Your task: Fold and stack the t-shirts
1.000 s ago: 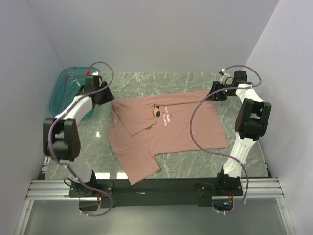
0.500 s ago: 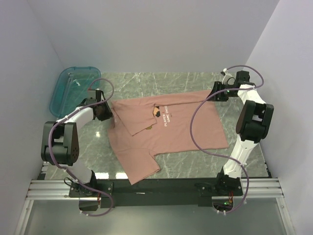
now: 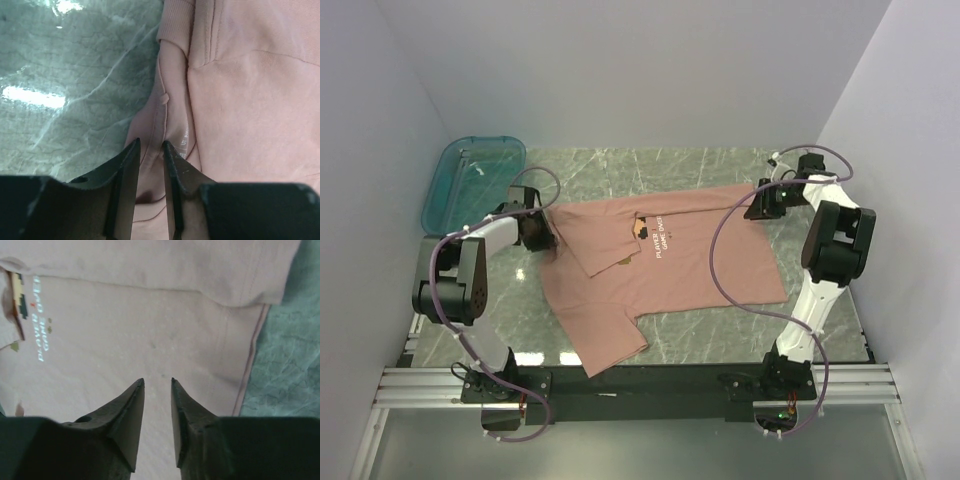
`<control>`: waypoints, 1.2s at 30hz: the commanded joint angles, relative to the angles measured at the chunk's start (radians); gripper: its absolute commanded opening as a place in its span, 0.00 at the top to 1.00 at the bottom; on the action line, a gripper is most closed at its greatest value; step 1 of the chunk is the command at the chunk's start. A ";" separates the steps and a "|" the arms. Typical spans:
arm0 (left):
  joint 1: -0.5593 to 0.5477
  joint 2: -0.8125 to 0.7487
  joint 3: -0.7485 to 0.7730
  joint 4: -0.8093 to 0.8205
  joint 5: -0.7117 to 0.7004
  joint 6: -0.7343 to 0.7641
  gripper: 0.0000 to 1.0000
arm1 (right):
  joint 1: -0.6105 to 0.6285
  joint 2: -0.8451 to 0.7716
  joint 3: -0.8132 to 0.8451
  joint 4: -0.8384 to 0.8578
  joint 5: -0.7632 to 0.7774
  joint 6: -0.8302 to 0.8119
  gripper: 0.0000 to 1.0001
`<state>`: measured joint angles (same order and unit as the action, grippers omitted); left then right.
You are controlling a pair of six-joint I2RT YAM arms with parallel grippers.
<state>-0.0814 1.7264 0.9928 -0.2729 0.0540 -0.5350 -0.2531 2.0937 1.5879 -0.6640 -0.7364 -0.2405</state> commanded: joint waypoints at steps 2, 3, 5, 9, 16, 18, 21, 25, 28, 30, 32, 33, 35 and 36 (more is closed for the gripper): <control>-0.011 0.024 0.044 -0.012 -0.025 0.013 0.69 | 0.011 0.057 0.064 -0.055 0.098 -0.004 0.68; -0.012 0.025 0.049 -0.015 -0.040 0.012 0.70 | 0.011 0.072 0.075 -0.065 0.117 -0.006 0.71; -0.015 0.015 0.046 -0.019 -0.051 0.010 0.71 | 0.012 0.106 0.102 -0.083 0.196 0.006 0.73; -0.018 0.013 0.047 -0.040 -0.120 0.012 0.73 | 0.011 0.124 0.124 -0.102 0.238 0.009 0.81; -0.018 0.044 0.041 -0.114 -0.206 -0.020 0.75 | 0.003 0.100 0.126 -0.109 0.353 0.037 0.85; -0.017 0.036 0.021 -0.117 -0.223 -0.034 0.76 | -0.009 0.094 0.118 -0.114 0.348 0.037 0.85; -0.018 0.009 -0.005 -0.111 -0.221 -0.052 0.76 | -0.023 0.091 0.110 -0.118 0.348 0.033 0.85; -0.018 -0.068 -0.011 -0.104 -0.204 -0.051 0.72 | -0.038 0.074 0.081 -0.114 0.345 0.026 0.85; -0.017 -0.103 0.001 -0.111 -0.197 -0.042 0.62 | -0.046 0.057 0.064 -0.109 0.335 0.020 0.86; -0.017 -0.114 0.013 -0.112 -0.194 -0.036 0.55 | -0.049 0.051 0.067 -0.117 0.330 0.014 0.85; -0.014 -0.116 0.024 -0.115 -0.197 -0.026 0.52 | -0.057 0.048 0.070 -0.118 0.325 0.010 0.85; -0.011 -0.113 0.035 -0.115 -0.192 -0.023 0.52 | -0.058 0.042 0.072 -0.120 0.321 0.009 0.85; -0.009 -0.120 0.041 -0.106 -0.174 -0.007 0.52 | -0.063 0.040 0.072 -0.121 0.313 0.004 0.85; -0.008 -0.123 0.041 -0.089 -0.130 0.003 0.50 | -0.061 0.039 0.073 -0.124 0.309 0.001 0.85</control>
<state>-0.0948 1.6424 0.9989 -0.3801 -0.1200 -0.5629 -0.3016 2.1887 1.6676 -0.7765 -0.4534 -0.2096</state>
